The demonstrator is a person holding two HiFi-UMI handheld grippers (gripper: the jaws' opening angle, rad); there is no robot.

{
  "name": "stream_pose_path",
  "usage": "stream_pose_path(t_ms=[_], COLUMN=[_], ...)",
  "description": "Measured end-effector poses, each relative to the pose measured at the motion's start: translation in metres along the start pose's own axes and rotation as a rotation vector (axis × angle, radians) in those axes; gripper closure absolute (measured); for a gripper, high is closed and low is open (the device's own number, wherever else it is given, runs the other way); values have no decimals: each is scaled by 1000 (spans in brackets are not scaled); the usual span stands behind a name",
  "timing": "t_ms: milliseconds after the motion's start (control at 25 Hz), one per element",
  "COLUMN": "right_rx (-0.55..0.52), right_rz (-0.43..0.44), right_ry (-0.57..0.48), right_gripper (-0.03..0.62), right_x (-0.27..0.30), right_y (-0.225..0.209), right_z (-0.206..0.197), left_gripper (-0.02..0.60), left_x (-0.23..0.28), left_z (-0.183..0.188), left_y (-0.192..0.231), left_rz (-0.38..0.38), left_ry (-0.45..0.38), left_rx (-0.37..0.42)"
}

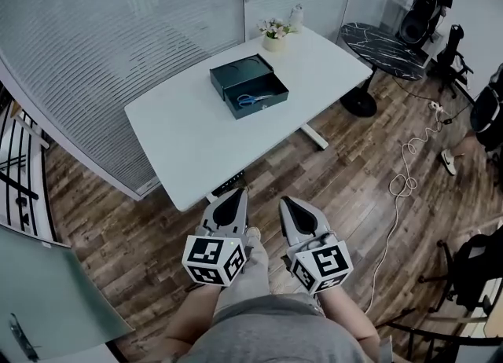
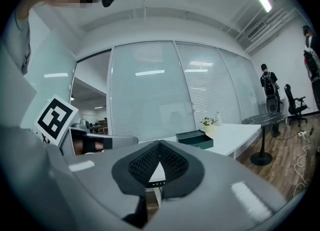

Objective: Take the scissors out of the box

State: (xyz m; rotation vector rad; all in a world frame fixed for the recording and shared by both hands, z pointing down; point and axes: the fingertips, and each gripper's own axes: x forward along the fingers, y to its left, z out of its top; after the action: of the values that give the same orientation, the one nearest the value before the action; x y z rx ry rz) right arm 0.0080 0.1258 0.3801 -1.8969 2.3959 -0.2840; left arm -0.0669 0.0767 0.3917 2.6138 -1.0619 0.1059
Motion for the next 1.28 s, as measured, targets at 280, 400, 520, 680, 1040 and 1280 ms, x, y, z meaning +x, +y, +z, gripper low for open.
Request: stream_pose_path(t_ms=[280, 400, 520, 680, 1040, 1280], right_rx=[-36, -40, -47, -53, -83, -113], right_rz=[30, 33, 36, 35, 26, 36], right_ry=[1, 2, 4, 4, 22, 49], right_gripper=[585, 585, 585, 585, 585, 585], right_x=[85, 120, 152, 192, 256, 284], right_y=[-23, -36, -46, -56, -74, -88], right_z=[21, 27, 34, 39, 46, 45], left_gripper=[575, 575, 575, 575, 575, 575], left_x=[65, 92, 116, 143, 183, 202], left_z=[28, 44, 56, 67, 80, 79], left_y=[45, 66, 84, 110, 164, 189], left_rz=[7, 6, 5, 3, 15, 27], left_ry=[-11, -21, -24, -23, -26, -14], left_rx=[1, -3, 9, 18, -35, -66])
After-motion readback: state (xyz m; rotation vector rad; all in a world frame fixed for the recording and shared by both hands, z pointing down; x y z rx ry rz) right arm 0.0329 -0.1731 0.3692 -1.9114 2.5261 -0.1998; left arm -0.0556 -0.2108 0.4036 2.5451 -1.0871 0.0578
